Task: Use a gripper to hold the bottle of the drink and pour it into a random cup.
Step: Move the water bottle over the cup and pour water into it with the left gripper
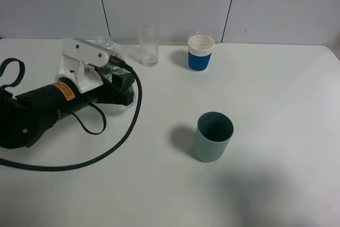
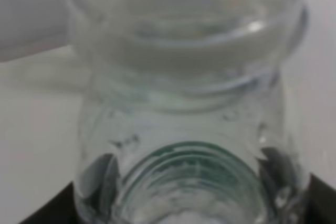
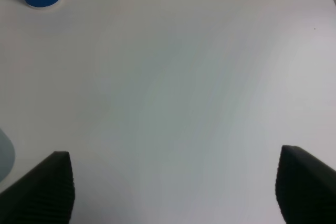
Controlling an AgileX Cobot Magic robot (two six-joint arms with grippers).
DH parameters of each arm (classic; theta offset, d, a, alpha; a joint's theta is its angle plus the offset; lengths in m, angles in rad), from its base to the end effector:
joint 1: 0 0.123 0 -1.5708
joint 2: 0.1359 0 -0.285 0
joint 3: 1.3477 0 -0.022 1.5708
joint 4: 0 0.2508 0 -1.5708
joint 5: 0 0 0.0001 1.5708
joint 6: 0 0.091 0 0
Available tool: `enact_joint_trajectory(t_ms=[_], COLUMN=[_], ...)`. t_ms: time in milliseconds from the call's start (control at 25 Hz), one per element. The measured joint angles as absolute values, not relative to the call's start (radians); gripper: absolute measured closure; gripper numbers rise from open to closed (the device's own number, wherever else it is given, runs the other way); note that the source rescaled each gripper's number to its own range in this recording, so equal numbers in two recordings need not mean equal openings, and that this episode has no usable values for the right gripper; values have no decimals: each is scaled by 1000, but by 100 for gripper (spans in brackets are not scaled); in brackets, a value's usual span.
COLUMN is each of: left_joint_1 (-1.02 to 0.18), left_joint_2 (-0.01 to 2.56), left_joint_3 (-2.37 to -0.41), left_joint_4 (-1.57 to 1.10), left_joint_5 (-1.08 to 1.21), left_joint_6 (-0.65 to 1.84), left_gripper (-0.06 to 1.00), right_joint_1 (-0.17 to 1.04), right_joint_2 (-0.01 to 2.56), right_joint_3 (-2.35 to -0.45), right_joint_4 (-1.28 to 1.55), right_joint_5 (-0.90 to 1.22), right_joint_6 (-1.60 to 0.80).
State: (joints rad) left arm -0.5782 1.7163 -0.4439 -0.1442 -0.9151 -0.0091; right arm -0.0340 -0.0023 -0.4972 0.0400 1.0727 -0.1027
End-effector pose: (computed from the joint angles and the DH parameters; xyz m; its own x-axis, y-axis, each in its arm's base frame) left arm 0.2408 -0.1448 0.1480 -0.2703 0.0610 -0.9608 0.4269 0.9021 -0.0628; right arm -0.0053 0.0034 0.2756 -0.4651 -0.0677 -0.8826 -0.0360 0.9977 -0.0575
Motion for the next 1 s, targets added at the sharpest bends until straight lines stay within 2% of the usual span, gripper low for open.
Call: enact_joint_trajectory(t_ms=[240, 720, 1000], left_joint_1=[-493, -312, -279], left_joint_2=[1706, 1718, 1782], left_joint_3=[-582, -778, -912], left_joint_4=[-104, 35, 138], left_joint_5=[-734, -580, -410], left_joint_6=[-86, -111, -97], left_gripper=[91, 91, 91], right_joint_1=[-34, -34, -34], right_joint_2=[-2, -2, -2], right_joint_3=[-497, -497, -497], right_joint_4=[40, 40, 40], right_joint_5=[1073, 1073, 1073], right_joint_6=[-103, -103, -103])
